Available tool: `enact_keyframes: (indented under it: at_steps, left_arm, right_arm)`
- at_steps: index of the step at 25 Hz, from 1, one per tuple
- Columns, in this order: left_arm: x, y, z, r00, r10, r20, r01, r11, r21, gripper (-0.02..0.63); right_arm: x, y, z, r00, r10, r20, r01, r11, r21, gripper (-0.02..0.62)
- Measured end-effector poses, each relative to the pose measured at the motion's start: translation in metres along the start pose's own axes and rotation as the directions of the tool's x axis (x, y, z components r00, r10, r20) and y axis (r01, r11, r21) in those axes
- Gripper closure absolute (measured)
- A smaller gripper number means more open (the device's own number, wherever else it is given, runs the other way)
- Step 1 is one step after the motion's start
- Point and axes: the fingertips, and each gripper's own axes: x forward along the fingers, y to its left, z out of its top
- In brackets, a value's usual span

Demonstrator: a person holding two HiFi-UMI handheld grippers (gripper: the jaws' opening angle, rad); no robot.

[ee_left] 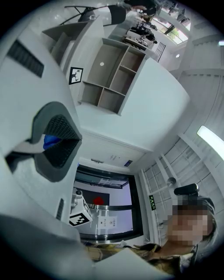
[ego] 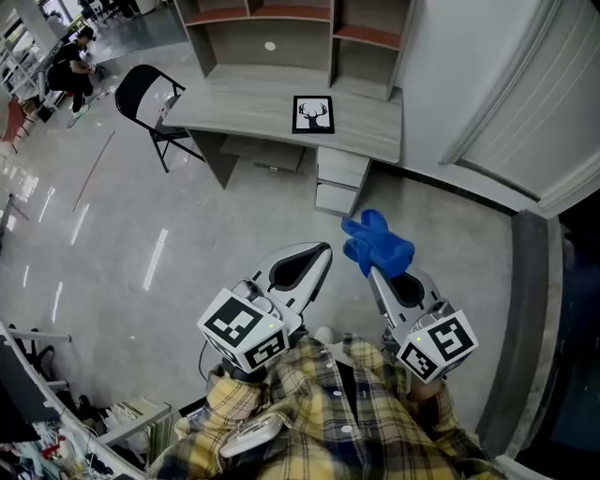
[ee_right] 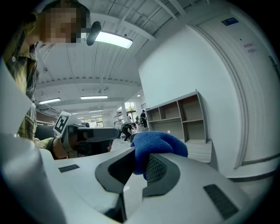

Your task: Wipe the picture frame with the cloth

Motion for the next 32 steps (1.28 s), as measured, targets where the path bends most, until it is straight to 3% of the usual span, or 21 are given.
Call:
enact_keyframes:
  at_steps: [7,14,26,32]
  left_arm:
    - [-0.004,-0.007,-0.008,0.999,0.034,0.012,-0.034,0.999,-0.005,0.6]
    - [0.002,0.02,-0.007,0.999,0.052,0.012,-0.051,0.998,-0.021,0.601]
    - [0.027,0.163,0.045,0.998,0.054,0.012,-0.054,0.998,-0.017,0.601]
    - [0.034,0.243,0.061,1.0,0.021,-0.023,-0.021,0.999,-0.024,0.6]
  right_arm:
    - [-0.014,0.0,-0.009,1.0,0.02,-0.008,-0.02,1.0,0.01,0.546]
    - [0.012,-0.008,-0.013,0.999,0.032,-0.034,-0.032,0.999,0.021,0.546]
    - [0.152,-0.039,0.019,0.999,0.018,-0.038,-0.017,0.999,0.032,0.546]
    - [0.228,-0.051,0.025,0.998,-0.041,-0.053,0.043,0.999,0.031,0.546]
